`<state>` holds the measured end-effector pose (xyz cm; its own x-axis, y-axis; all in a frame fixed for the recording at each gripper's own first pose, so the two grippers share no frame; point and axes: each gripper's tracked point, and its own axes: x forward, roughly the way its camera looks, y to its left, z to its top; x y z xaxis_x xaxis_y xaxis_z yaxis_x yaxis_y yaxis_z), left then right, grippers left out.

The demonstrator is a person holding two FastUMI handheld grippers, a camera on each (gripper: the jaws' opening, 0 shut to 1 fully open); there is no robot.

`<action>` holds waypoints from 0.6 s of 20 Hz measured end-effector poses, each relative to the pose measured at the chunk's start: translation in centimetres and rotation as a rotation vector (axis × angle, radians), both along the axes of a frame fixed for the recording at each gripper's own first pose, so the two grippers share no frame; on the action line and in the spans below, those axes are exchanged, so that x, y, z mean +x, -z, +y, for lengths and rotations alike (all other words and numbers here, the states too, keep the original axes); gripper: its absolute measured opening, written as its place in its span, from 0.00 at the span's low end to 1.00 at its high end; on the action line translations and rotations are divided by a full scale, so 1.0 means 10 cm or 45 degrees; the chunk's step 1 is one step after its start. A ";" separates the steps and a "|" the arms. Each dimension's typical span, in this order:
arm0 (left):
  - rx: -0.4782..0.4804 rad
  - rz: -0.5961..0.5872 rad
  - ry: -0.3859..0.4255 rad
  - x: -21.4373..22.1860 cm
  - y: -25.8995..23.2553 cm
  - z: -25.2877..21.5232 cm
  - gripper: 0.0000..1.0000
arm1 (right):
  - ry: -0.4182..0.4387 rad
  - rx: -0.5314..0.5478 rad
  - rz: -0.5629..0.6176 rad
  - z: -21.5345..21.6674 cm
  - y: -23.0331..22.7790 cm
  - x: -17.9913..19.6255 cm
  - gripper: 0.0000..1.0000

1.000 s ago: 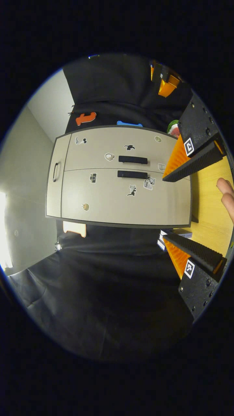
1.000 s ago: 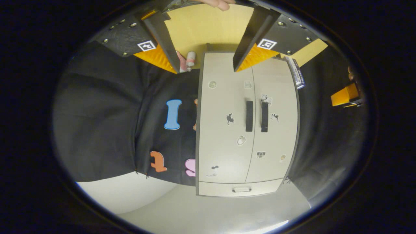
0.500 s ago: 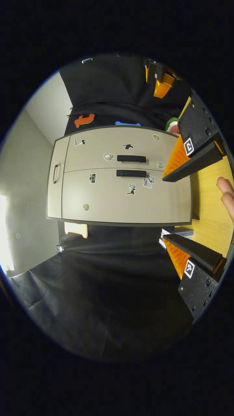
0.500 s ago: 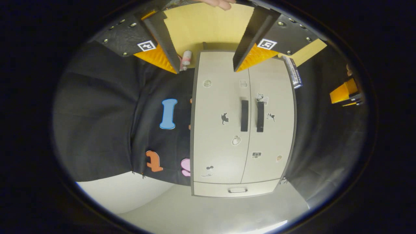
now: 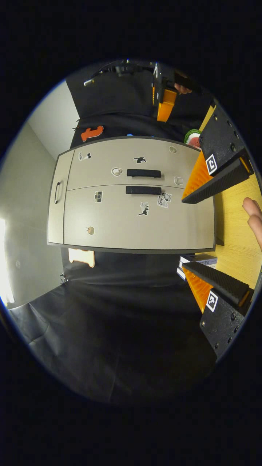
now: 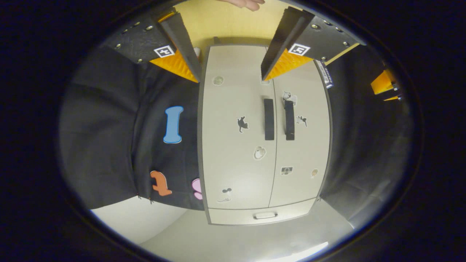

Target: Open the right door of the double-door shoe cabinet with the right hand, and open the left door with the left hand.

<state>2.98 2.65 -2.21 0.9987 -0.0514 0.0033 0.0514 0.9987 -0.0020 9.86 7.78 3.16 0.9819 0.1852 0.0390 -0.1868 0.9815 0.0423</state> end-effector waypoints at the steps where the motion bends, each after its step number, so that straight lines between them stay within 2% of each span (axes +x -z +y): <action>1: -0.002 0.002 0.008 0.03 0.00 0.00 0.99 | -0.010 -0.006 0.000 0.07 -0.04 0.13 0.98; 3: -0.006 0.006 0.015 0.09 0.02 0.01 1.00 | -0.035 0.004 0.003 0.23 -0.11 0.36 0.95; 8: 0.009 0.007 0.021 0.15 0.06 -0.02 0.99 | -0.121 0.060 0.010 0.74 -0.28 0.84 0.98; 10: -0.020 0.023 0.059 0.17 0.09 -0.10 0.99 | -0.144 0.072 0.013 0.91 -0.32 1.02 0.96; 12: 0.009 0.010 0.092 0.21 0.07 -0.12 0.99 | -0.147 0.076 0.009 1.02 -0.37 1.21 0.98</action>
